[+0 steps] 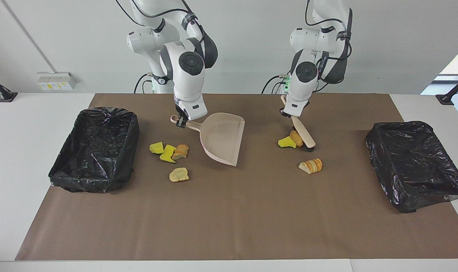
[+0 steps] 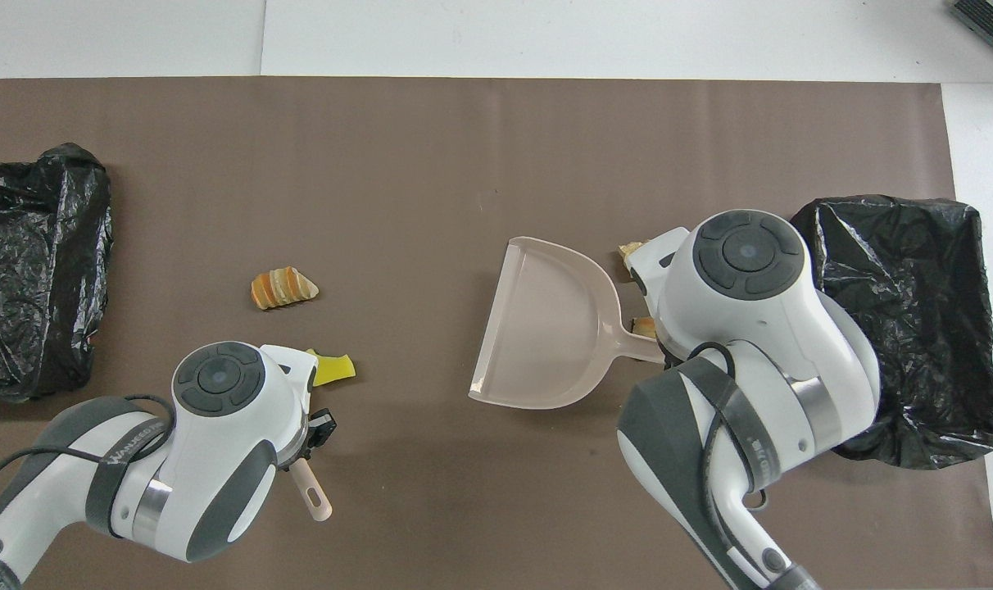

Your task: Sweep and dump trash in bin

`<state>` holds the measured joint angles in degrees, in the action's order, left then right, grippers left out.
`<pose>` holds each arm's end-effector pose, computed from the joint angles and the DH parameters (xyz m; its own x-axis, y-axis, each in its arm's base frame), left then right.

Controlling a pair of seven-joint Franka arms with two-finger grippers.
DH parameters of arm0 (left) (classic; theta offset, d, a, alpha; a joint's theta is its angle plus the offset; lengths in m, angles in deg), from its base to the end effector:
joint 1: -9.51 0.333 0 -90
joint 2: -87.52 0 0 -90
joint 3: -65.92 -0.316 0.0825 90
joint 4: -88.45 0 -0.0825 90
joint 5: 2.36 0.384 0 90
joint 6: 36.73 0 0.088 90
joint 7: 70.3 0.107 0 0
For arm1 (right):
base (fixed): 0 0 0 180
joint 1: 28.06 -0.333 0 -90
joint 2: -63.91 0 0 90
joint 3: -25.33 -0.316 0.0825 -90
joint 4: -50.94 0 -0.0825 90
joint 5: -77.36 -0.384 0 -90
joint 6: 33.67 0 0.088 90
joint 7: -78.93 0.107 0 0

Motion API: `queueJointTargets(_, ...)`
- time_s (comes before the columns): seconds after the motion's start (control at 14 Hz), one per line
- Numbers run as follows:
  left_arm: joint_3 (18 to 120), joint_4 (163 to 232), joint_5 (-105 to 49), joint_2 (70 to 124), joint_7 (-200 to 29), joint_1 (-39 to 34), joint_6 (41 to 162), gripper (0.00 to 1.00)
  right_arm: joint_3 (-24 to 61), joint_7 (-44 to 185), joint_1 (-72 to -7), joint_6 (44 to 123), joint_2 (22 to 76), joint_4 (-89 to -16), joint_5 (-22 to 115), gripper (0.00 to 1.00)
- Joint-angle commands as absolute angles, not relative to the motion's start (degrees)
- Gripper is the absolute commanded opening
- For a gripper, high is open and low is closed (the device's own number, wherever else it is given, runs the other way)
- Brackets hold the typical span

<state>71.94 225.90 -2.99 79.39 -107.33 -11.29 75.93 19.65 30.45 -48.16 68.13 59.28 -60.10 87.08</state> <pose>0.3924 -0.1990 0.3499 0.9532 0.2014 -0.2256 0.1629 -0.9704 -0.1781 0.5019 0.2251 0.4256 0.1980 0.9428 -0.2683 0.9699 -0.2280 -0.0853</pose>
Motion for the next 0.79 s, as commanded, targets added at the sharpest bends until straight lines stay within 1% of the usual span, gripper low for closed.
queueJointTargets(0.0,71.54,225.82,-3.86,79.87,-98.19,-11.67,77.96,0.00,19.36,30.85,-50.72,70.73,59.26,-59.37,91.93,0.00)
queueJointTargets(0.07,71.54,225.82,-3.86,79.87,-95.90,-11.58,78.32,0.00,19.36,30.34,-50.21,71.96,58.47,-58.93,92.12,0.00)
queueJointTargets(0.14,71.54,225.82,-3.86,79.96,-93.44,-11.49,78.67,0.00,19.27,29.29,-49.86,71.36,57.77,-58.75,92.04,0.00)
queueJointTargets(0.36,71.54,225.82,-3.95,80.57,-86.75,-11.40,81.75,0.00,19.27,29.19,-52.13,72.49,57.06,-60.50,92.03,0.00)
queueJointTargets(0.57,71.46,225.82,-3.95,80.75,-83.06,-11.23,83.15,0.00,19.36,29.01,-51.17,72.41,57.84,-63.22,92.30,0.00)
queueJointTargets(0.72,71.28,225.04,-3.95,81.36,-82.69,-11.14,84.21,0.00,19.36,29.10,-51.26,72.85,57.85,-63.49,92.30,0.00)
